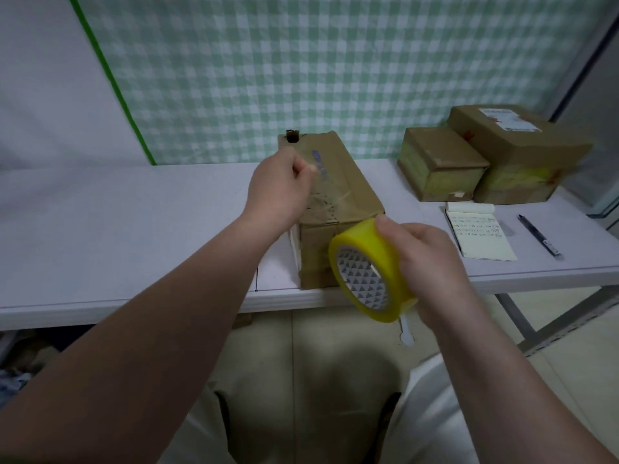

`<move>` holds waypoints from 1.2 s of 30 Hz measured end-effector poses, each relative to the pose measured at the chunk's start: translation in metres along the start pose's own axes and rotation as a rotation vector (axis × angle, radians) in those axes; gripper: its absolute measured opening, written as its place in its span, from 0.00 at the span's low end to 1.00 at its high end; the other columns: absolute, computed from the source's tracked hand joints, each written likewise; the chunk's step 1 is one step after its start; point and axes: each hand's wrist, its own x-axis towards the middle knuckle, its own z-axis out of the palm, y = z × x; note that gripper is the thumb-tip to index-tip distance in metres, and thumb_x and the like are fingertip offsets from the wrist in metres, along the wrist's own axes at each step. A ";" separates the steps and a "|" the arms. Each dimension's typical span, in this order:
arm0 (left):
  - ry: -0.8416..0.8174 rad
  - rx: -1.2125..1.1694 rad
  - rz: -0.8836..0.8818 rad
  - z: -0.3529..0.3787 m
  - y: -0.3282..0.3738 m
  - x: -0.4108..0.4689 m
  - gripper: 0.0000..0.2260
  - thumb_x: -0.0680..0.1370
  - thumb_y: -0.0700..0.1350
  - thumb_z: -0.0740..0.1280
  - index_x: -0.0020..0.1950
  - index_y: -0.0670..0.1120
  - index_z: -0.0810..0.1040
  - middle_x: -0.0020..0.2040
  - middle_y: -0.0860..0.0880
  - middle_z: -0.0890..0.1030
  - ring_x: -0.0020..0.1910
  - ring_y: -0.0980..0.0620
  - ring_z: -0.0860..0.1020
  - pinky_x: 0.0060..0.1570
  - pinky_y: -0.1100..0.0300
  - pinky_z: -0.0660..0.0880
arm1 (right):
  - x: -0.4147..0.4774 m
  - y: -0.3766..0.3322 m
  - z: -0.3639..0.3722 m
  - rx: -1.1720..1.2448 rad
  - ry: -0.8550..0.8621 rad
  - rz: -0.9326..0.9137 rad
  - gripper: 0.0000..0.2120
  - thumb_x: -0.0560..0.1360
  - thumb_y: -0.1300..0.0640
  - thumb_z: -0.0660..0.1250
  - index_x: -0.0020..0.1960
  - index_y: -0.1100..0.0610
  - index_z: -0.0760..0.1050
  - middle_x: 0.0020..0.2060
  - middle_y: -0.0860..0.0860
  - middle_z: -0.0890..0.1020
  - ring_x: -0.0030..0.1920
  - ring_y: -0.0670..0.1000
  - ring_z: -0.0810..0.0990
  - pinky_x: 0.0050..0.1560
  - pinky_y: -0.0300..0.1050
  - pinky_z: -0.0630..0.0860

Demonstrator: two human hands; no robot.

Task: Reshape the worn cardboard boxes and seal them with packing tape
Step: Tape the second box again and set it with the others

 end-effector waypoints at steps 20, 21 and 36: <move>-0.004 -0.071 -0.044 0.014 0.008 0.015 0.12 0.78 0.49 0.65 0.35 0.50 0.72 0.34 0.55 0.74 0.35 0.57 0.73 0.41 0.59 0.70 | 0.020 -0.009 -0.027 -0.130 -0.066 -0.006 0.31 0.71 0.39 0.67 0.45 0.70 0.75 0.42 0.67 0.79 0.34 0.58 0.77 0.38 0.55 0.75; -0.006 -0.055 -0.037 0.015 0.007 0.016 0.12 0.78 0.49 0.65 0.35 0.50 0.72 0.34 0.55 0.74 0.35 0.57 0.72 0.41 0.59 0.69 | 0.021 -0.008 -0.027 -0.139 -0.074 0.001 0.27 0.73 0.42 0.67 0.46 0.70 0.76 0.43 0.67 0.80 0.35 0.56 0.77 0.38 0.51 0.73; -0.012 0.097 0.059 0.019 -0.007 0.020 0.09 0.79 0.47 0.64 0.44 0.42 0.76 0.43 0.46 0.78 0.43 0.48 0.76 0.43 0.55 0.73 | 0.025 -0.009 -0.027 -0.206 -0.113 0.020 0.24 0.74 0.47 0.65 0.54 0.70 0.75 0.49 0.65 0.80 0.48 0.64 0.79 0.40 0.52 0.75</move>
